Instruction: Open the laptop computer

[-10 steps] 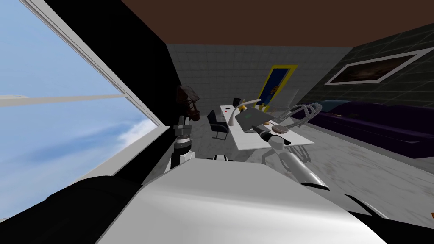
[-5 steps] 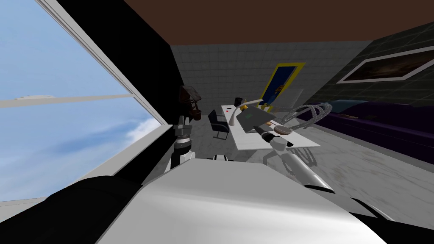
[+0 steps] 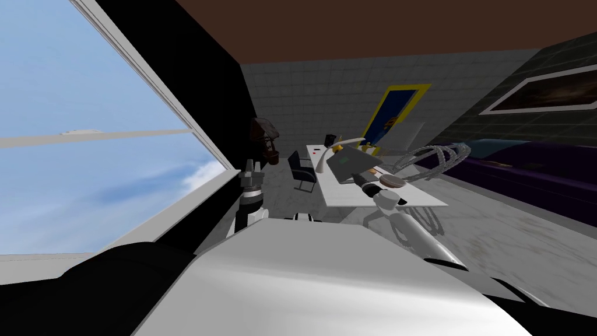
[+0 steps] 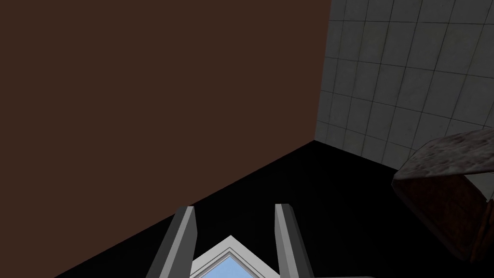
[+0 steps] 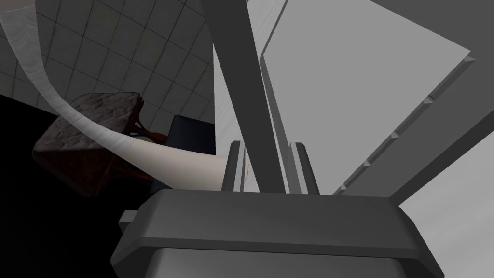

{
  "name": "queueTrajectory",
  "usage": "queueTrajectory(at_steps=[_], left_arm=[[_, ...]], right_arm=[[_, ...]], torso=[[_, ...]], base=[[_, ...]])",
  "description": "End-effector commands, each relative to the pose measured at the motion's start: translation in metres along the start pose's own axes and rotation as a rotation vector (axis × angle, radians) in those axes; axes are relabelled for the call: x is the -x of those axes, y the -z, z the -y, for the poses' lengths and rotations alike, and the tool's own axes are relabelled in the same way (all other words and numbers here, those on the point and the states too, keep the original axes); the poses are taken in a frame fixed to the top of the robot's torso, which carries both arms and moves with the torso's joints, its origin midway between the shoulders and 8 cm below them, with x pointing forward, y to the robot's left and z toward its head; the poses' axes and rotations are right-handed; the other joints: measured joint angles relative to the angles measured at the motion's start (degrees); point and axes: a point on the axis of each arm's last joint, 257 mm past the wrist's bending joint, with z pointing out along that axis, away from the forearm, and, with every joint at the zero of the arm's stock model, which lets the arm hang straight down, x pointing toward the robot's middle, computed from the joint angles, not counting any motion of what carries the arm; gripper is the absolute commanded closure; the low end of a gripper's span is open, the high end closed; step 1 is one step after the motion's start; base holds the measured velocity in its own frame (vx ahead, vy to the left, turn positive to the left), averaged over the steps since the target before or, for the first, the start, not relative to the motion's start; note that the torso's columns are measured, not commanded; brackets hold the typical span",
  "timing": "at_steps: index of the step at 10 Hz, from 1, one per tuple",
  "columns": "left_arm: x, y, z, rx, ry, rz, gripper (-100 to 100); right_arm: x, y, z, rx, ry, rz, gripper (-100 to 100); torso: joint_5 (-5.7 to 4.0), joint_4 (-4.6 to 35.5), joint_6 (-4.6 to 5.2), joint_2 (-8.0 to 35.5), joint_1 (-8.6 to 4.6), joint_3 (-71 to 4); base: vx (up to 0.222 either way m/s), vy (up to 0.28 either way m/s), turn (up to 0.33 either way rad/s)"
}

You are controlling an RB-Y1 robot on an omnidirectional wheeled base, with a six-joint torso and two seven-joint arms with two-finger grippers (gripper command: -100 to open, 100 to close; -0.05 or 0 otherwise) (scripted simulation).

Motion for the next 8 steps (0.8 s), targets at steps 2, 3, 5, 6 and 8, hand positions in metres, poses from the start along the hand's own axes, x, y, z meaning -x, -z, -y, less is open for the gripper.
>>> queueTrajectory(at_steps=[2, 3, 5, 6, 8], left_arm=[[0.0, 0.0, 0.0, 0.0, 0.0, 0.0, 0], [0.0, 0.0, 0.0, 0.0, 0.0, 0.0, 0], [0.0, 0.0, 0.0, 0.0, 0.0, 0.0, 0], [0.0, 0.0, 0.0, 0.0, 0.0, 0.0, 0], [0.0, 0.0, 0.0, 0.0, 0.0, 0.0, 0]], right_arm=[[-0.01, 0.005, -0.004, -0.001, -0.152, -0.023, 100], [-0.016, 0.008, -0.008, 0.003, -0.22, -0.036, 100], [-0.021, 0.011, -0.012, 0.003, -0.307, -0.05, 100], [-0.021, 0.011, -0.011, 0.0, -0.33, -0.051, 100], [-0.027, 0.014, -0.015, 0.0, -0.418, -0.065, 100]], torso=[[0.01, 0.0, 0.02, 0.0, 0.0, 0.0], [0.01, 0.0, 0.04, 0.0, 0.03, 0.0], [0.03, 0.0, 0.05, 0.0, 0.04, 0.0], [-0.04, 0.0, 0.06, 0.0, -0.02, 0.0], [-0.05, -0.1, 0.02, 0.0, -0.07, 0.0]], base=[[-0.019, -0.03, 0.075], [-0.023, -0.032, 0.098], [-0.021, -0.029, 0.075], [-0.016, -0.026, 0.052], [-0.021, -0.03, 0.075]])
